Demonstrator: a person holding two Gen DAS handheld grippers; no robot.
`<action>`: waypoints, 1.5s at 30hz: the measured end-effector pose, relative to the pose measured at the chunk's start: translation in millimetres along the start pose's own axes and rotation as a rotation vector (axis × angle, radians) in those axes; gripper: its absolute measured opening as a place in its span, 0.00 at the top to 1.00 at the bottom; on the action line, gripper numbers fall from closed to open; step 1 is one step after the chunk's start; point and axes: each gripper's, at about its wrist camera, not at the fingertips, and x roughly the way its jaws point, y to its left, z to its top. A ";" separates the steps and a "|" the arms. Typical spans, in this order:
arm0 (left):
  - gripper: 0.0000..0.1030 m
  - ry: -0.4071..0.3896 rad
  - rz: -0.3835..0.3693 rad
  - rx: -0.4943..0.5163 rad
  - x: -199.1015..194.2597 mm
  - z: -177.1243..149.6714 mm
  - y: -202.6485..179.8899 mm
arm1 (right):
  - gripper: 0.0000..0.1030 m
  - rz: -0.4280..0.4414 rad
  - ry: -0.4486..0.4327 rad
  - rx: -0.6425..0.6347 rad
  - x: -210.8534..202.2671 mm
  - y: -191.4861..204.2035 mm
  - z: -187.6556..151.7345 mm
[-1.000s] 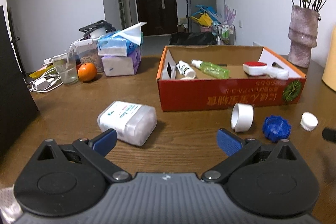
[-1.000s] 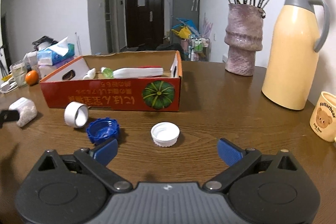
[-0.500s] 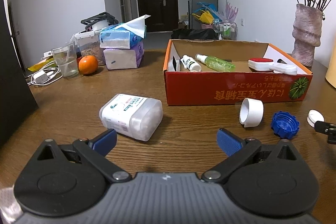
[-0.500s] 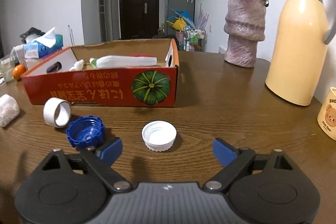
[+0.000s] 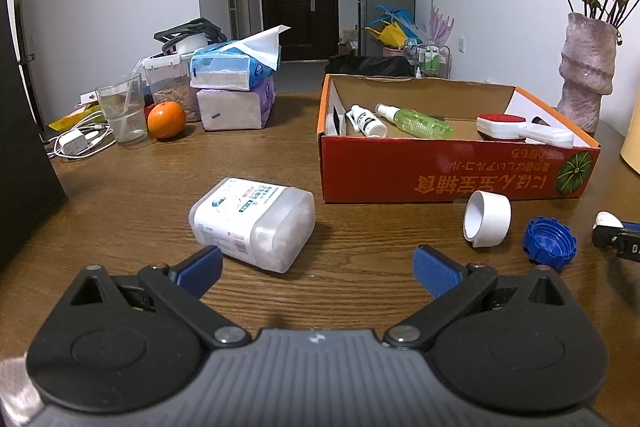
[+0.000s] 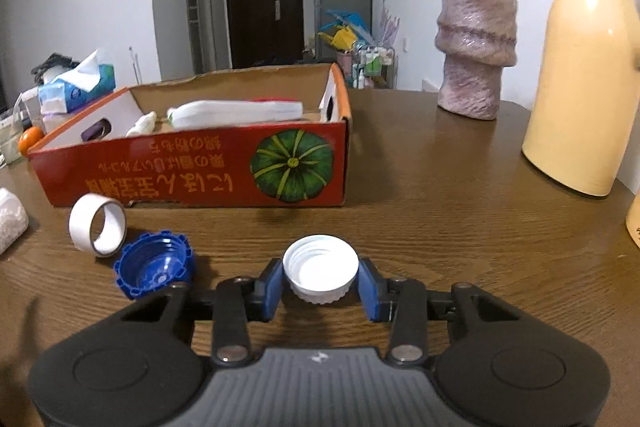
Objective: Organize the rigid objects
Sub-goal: 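Grasp the second white bottle cap with the right gripper, then grasp the white cotton-pad box with the left gripper while the right gripper holds the cap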
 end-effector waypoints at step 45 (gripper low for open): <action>0.05 0.029 -0.044 0.109 96.2 23.9 52.8 | 0.62 -0.040 -0.153 -0.002 -37.0 18.4 -11.1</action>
